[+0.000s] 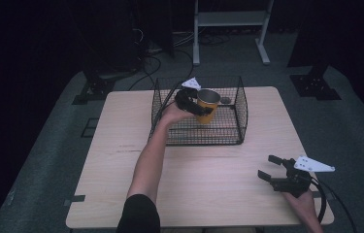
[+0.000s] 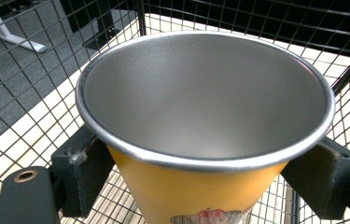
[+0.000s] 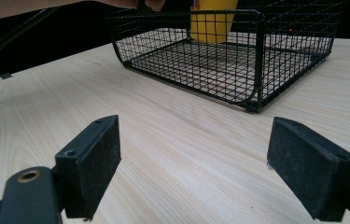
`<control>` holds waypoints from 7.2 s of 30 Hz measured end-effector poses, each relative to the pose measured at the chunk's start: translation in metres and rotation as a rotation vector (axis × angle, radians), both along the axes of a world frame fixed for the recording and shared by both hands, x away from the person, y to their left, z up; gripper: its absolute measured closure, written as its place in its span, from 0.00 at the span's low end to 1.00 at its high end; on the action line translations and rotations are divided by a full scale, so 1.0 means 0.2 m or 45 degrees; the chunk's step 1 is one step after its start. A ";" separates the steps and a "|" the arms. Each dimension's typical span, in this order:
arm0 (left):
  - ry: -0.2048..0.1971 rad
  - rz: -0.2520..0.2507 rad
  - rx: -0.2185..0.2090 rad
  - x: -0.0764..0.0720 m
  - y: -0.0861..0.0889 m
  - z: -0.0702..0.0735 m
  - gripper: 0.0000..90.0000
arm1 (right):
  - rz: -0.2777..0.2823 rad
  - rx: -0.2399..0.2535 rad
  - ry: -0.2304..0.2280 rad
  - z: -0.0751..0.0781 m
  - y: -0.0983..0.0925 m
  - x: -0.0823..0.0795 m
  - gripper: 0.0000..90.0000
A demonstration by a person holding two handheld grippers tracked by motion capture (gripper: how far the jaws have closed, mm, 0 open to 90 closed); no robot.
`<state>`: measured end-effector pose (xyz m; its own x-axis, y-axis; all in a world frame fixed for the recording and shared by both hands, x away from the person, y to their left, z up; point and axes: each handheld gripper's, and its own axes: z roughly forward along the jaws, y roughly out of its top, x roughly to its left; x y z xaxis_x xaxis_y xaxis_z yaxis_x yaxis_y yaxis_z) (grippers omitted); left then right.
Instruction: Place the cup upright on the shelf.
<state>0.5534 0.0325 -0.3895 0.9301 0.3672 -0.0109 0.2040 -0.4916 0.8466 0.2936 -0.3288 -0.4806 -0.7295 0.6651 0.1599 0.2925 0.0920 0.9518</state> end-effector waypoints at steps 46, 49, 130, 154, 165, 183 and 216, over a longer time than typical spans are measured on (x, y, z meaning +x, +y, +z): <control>0.069 -0.001 0.179 0.02 -0.01 -0.11 0.16 | 0.008 0.006 0.002 0.00 0.00 0.00 0.18; 0.073 0.003 0.175 0.02 -0.01 -0.11 0.14 | 0.009 0.007 0.003 0.00 0.00 0.00 0.18; -0.177 0.047 -0.068 -0.30 0.11 0.21 0.02 | -0.010 0.033 0.006 -0.01 -0.02 -0.01 0.16; -0.208 0.016 -0.136 -0.49 0.17 0.18 0.02 | -0.014 0.026 0.003 -0.01 -0.02 -0.01 0.16; -0.225 0.003 -0.142 -0.59 0.17 0.14 0.02 | -0.013 0.025 0.003 -0.01 -0.01 -0.01 0.16; -0.231 0.038 -0.157 -0.72 0.29 0.06 0.02 | -0.026 0.031 0.006 -0.01 -0.02 -0.01 0.16; -0.240 0.053 -0.189 -0.94 0.42 -0.05 0.02 | -0.024 0.028 0.003 -0.01 -0.02 -0.01 0.16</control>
